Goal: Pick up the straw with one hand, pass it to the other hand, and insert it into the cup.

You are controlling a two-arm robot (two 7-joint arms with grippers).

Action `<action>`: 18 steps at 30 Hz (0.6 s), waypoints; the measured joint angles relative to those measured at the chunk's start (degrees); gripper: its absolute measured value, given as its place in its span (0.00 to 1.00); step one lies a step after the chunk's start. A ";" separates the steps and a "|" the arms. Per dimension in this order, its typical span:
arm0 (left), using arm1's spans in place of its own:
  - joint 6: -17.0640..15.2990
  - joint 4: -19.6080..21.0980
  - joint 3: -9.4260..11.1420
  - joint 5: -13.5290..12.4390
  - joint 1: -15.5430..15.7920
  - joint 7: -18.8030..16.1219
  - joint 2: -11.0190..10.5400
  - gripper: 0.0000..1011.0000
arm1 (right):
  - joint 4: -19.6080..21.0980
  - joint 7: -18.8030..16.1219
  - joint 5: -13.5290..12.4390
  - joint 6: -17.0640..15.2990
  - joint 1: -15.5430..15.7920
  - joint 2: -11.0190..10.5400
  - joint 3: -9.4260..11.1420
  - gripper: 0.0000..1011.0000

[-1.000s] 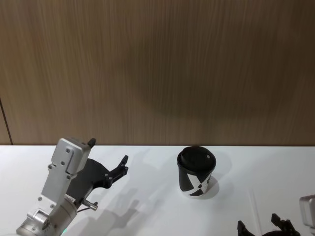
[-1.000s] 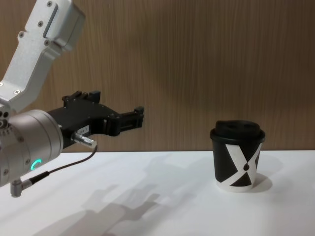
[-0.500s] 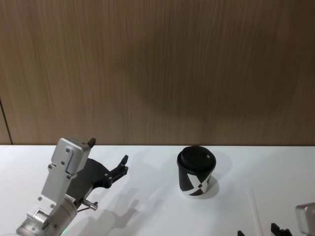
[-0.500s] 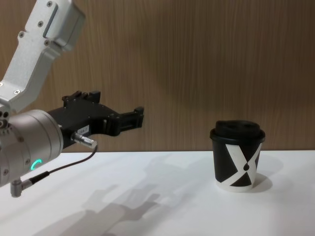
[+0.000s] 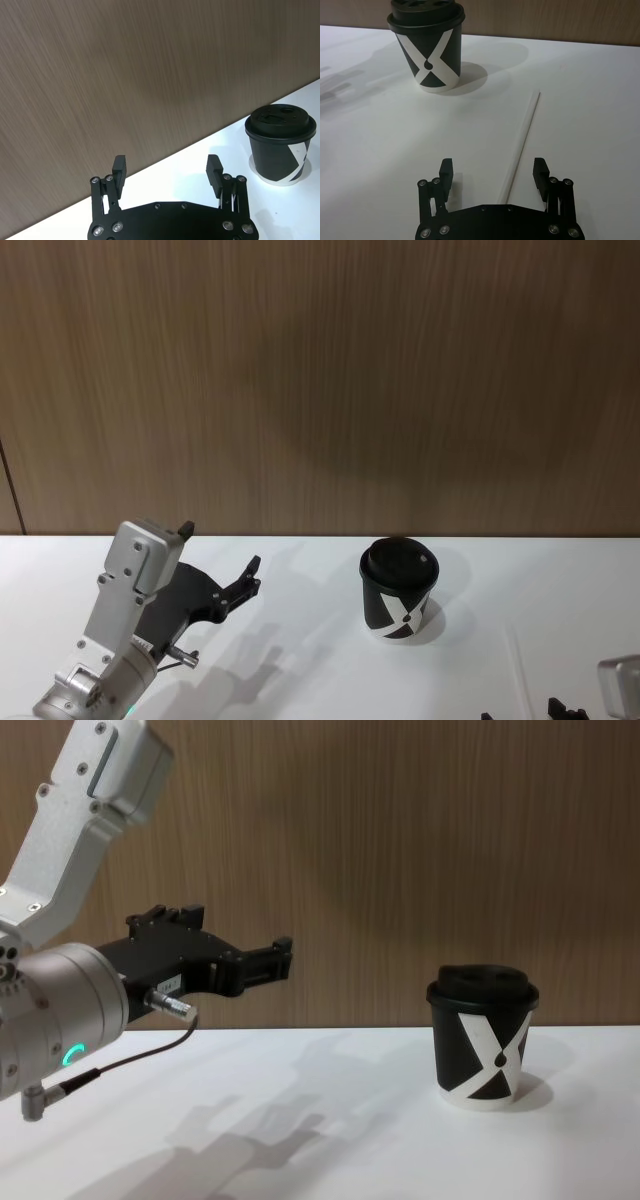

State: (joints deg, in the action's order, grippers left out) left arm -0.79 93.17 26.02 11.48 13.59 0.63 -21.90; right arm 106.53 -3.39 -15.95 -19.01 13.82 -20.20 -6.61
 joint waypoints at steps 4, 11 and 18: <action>0.00 0.00 0.00 0.00 0.00 0.00 0.00 0.99 | -0.28 -0.29 -0.02 0.01 -0.18 0.31 0.11 0.99; 0.00 0.00 0.00 0.00 0.00 0.00 0.00 0.99 | -0.65 -0.74 -0.32 -0.31 -0.51 1.02 0.40 0.99; 0.00 0.00 0.00 0.00 0.00 0.00 0.00 0.99 | -0.70 -1.01 -0.57 -0.95 -0.65 1.54 0.66 0.99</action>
State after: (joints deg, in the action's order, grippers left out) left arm -0.79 93.17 26.02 11.48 13.59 0.62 -21.90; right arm 105.83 -4.40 -16.52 -19.96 13.17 -18.66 -5.96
